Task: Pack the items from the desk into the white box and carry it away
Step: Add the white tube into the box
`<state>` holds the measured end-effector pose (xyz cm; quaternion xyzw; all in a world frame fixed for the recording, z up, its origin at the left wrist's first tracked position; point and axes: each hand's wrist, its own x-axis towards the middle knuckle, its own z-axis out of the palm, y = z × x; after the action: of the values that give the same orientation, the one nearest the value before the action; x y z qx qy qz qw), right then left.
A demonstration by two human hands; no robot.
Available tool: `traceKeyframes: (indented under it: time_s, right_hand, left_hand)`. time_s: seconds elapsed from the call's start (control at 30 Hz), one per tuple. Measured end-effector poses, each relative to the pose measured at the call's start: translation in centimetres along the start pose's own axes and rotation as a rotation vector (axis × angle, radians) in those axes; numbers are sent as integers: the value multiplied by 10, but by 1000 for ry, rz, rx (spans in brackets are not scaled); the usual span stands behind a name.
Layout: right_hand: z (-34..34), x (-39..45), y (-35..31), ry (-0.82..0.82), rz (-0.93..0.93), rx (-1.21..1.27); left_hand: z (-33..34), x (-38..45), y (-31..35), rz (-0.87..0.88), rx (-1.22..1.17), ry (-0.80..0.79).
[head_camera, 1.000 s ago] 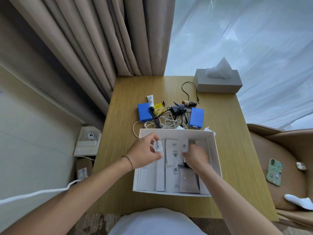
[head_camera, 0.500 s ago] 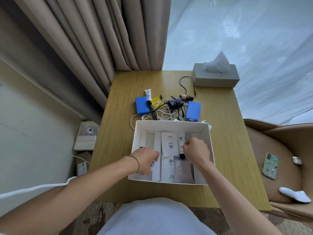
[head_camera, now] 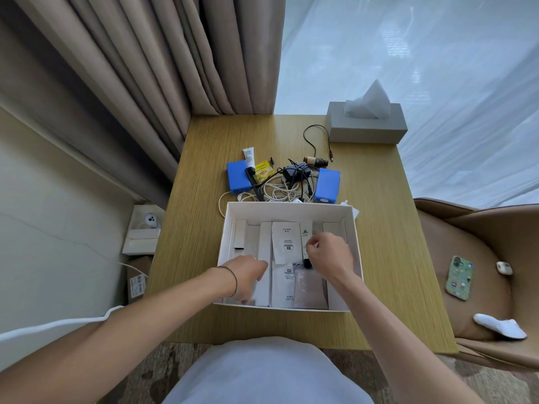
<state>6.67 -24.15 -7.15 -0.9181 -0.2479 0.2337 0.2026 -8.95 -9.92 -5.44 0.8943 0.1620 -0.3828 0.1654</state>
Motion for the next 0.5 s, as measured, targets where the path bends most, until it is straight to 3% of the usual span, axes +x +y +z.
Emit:
traceKeyframes:
  time_s: [0.5]
  right_hand:
    - [0, 2, -6, -31, -44, 65]
  left_hand:
    - [11, 0, -1, -27, 32, -62]
